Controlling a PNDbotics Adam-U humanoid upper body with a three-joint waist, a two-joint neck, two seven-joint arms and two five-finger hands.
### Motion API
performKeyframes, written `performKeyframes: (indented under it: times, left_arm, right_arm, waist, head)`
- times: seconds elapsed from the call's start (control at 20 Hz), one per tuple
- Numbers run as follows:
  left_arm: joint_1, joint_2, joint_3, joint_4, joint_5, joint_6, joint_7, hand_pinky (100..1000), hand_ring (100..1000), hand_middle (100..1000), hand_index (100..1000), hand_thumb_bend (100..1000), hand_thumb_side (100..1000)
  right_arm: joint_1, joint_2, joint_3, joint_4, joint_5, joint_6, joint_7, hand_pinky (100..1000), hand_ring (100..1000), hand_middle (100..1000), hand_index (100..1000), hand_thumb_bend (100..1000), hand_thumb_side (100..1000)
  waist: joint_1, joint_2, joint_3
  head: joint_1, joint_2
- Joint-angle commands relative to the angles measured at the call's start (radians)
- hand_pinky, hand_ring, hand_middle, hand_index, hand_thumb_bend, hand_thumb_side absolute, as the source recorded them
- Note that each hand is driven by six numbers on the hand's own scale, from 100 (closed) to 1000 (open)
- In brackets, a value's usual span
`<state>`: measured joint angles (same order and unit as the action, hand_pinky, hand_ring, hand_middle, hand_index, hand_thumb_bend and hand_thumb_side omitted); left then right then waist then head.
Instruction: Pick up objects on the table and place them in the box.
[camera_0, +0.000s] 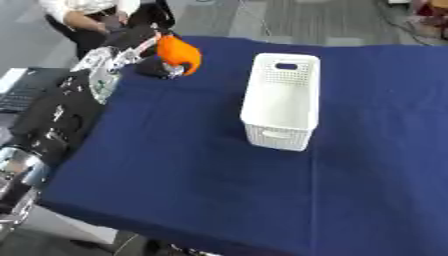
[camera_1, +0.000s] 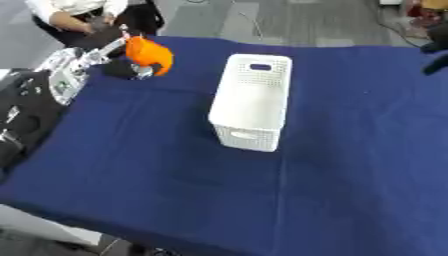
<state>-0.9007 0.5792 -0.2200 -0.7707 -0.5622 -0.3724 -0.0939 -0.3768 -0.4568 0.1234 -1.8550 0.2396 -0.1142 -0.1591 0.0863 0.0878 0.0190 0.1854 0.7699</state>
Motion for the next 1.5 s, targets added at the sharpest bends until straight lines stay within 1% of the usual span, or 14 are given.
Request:
performKeyframes:
  times: [0.05, 0.3, 0.65, 0.95, 1.15, 1.45, 1.5]
  left_arm:
    - [-0.039, 0.034, -0.02, -0.045, 0.064, 0.01, -0.04, 100, 100, 100, 311, 100, 612]
    - [-0.087, 0.016, -0.048, -0.074, 0.095, 0.006, -0.081, 100, 100, 100, 308, 100, 613]
    - [-0.138, -0.029, -0.081, -0.078, 0.113, -0.017, -0.128, 100, 100, 100, 306, 100, 614]
    - [-0.16, -0.063, -0.094, -0.066, 0.106, -0.041, -0.151, 100, 100, 100, 305, 100, 615]
    - [-0.164, -0.078, -0.094, -0.053, 0.094, -0.05, -0.155, 100, 100, 100, 306, 100, 615]
    - [-0.17, -0.109, -0.094, -0.027, 0.057, -0.079, -0.168, 100, 100, 100, 316, 100, 614]
    - [-0.172, -0.113, -0.094, -0.023, 0.052, -0.087, -0.172, 100, 100, 111, 334, 100, 613]
  right_arm:
    - [-0.006, -0.015, -0.006, -0.014, 0.001, -0.001, -0.001, 445, 603, 677, 690, 100, 951]
    - [-0.01, -0.016, -0.005, -0.015, 0.0, -0.001, 0.0, 445, 603, 677, 690, 100, 950]
    - [-0.021, -0.012, -0.004, -0.018, -0.004, -0.002, 0.0, 446, 603, 677, 690, 100, 948]
    - [-0.037, -0.005, -0.004, -0.022, -0.012, -0.001, -0.002, 446, 603, 677, 690, 100, 945]
    - [-0.05, 0.004, 0.0, -0.023, -0.018, -0.001, 0.0, 447, 603, 676, 690, 100, 944]
    - [-0.069, 0.015, 0.004, -0.025, -0.026, -0.001, 0.005, 447, 602, 676, 690, 100, 942]
    - [-0.071, 0.016, 0.004, -0.026, -0.027, -0.001, 0.005, 447, 603, 676, 690, 100, 943]
  waist:
    - [0.001, -0.017, 0.001]
    - [0.004, -0.016, -0.002]
    - [0.009, -0.014, -0.013]
    - [0.015, -0.014, -0.028]
    - [0.02, -0.016, -0.04]
    - [0.026, -0.012, -0.061]
    - [0.027, -0.011, -0.063]
  head:
    - [-0.005, 0.0]
    - [-0.017, 0.0]
    - [-0.025, 0.0]
    - [-0.026, 0.0]
    - [-0.038, 0.0]
    - [-0.016, -0.015]
    - [-0.013, -0.017]
